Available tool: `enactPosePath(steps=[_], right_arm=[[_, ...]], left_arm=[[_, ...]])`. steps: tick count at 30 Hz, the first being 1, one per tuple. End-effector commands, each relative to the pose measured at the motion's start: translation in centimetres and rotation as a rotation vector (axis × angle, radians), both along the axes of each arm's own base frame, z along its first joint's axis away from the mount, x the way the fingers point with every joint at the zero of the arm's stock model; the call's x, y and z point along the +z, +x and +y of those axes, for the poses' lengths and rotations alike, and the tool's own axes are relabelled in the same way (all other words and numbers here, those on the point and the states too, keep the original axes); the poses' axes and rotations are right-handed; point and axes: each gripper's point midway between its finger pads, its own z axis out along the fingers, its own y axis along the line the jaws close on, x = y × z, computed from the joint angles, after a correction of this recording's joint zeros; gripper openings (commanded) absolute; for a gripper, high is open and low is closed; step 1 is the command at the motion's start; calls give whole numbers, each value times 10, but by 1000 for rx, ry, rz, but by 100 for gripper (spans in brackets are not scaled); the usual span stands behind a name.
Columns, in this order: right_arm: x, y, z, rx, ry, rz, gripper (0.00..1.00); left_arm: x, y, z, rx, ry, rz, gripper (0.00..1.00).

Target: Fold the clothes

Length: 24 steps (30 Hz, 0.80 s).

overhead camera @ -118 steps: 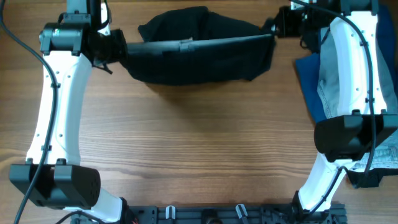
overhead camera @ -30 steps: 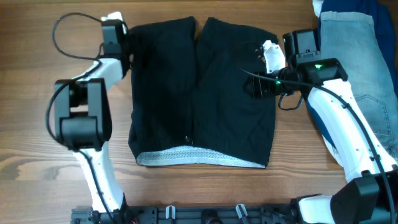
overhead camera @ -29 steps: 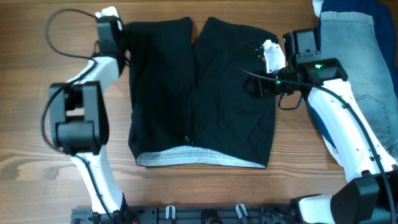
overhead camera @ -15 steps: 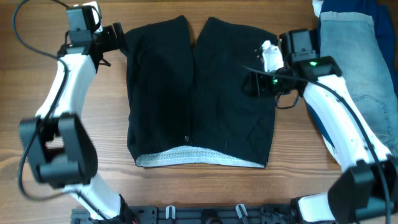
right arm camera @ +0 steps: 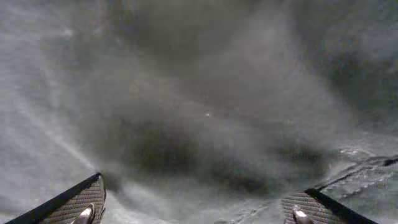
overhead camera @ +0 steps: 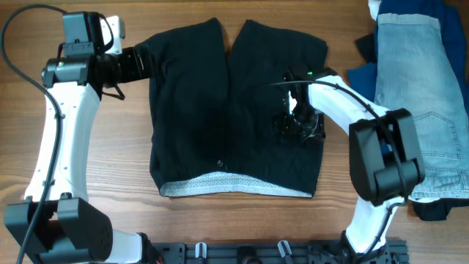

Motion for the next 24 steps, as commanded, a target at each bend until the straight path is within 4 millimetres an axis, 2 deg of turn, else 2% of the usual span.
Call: enactPosePath(steps=[1, 3, 7, 9, 11, 13, 15, 18, 19, 20, 21, 23, 24], right_arm=[[-23, 22, -26, -65, -56, -37, 91], [-27, 37, -42, -103, -52, -82, 89], [-27, 44, -58, -66, -64, -106, 87], [-28, 62, -63, -75, -82, -178, 87], [-27, 89, -71, -117, -73, -280, 84], [-21, 123, -86, -201, -86, -416, 81], [-11, 162, -88, -250, -57, -574, 79], [-7, 191, -86, -258, -33, -684, 80], [-6, 195, -86, -259, -27, -690, 86], [3, 198, -84, -251, -9, -686, 95], [23, 202, -80, -223, 16, -679, 99], [83, 208, -79, -225, 19, -688, 100], [106, 207, -78, -225, 25, -698, 100]], left_arm=[[-3, 2, -6, -28, -9, 0, 100], [-4, 2, -6, -27, -10, 3, 100], [-16, 3, -9, -34, -13, 37, 100], [-24, 4, -14, -45, -13, 55, 100], [-31, 6, -18, -60, -11, 70, 100], [-39, 8, -21, -79, -5, 86, 100], [-49, 9, -21, -80, -6, 107, 100], [-58, 12, -19, -75, 10, 120, 100], [-60, 16, -18, -89, 22, 111, 100], [-64, 22, -18, -118, 40, 94, 100], [-70, 31, -18, -130, 49, 76, 100], [-91, 53, -17, -141, 60, 48, 100], [-102, 60, -15, -133, 70, 46, 100]])
